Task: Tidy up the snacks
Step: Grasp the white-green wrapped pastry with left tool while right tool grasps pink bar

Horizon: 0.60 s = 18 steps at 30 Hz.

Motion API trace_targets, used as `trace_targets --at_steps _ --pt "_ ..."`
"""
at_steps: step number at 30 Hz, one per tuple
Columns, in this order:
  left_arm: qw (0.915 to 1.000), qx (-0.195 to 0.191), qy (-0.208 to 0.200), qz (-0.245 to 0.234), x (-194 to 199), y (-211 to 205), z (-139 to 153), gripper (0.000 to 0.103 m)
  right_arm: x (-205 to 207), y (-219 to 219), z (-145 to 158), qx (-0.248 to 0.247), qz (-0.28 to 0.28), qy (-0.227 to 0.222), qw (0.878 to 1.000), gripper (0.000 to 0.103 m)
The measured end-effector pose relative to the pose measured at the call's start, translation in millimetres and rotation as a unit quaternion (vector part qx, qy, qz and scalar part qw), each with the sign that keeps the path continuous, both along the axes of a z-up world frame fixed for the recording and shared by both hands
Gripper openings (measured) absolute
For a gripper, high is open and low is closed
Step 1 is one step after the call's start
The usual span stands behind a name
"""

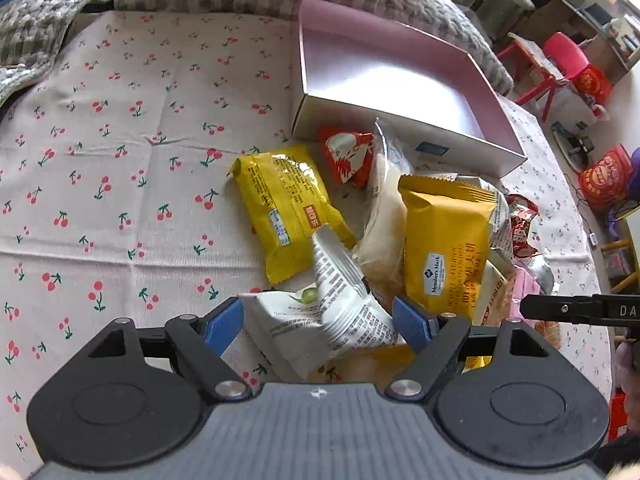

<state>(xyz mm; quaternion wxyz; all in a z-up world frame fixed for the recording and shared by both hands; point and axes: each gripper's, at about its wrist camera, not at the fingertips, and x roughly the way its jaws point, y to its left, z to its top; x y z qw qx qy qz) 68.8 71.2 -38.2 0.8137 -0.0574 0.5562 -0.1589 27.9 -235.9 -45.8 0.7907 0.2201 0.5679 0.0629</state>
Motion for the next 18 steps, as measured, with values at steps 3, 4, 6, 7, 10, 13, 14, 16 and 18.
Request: trace_targets --at_steps 3,4,6,7,10,13,14,16,18 --pt "1.0 0.006 0.001 -0.005 -2 -1 0 0.078 0 5 -1 -0.004 0.009 0.001 1.0 0.059" --pt "0.9999 0.008 0.002 -0.007 -1 -1 -1 0.078 0 7 -2 -0.007 0.012 0.001 1.0 0.057" --pt "0.9999 0.01 0.006 -0.012 -2 -3 -4 0.078 1 10 -5 -0.011 0.014 0.004 1.0 0.054" --pt "0.9998 0.01 0.009 -0.014 -2 -3 -4 0.078 2 11 -7 -0.013 0.015 0.007 1.0 0.053" --pt "0.9996 0.017 0.014 -0.017 -2 -3 -7 0.08 3 14 -11 -0.023 0.018 0.007 1.0 0.052" --pt "0.9994 0.015 0.026 -0.015 -3 -2 -10 0.079 2 18 -10 -0.038 0.026 0.0 0.999 0.051" --pt "0.9993 0.013 0.033 -0.014 -4 -2 -12 0.079 2 20 -10 -0.044 0.03 -0.003 0.999 0.05" --pt "0.9993 0.014 0.033 -0.012 -5 -2 -14 0.076 0 23 -10 -0.055 0.036 -0.008 0.998 0.046" --pt "0.9993 0.019 0.03 -0.008 -7 -2 -12 0.075 -1 25 -9 -0.061 0.039 -0.013 0.997 0.041"
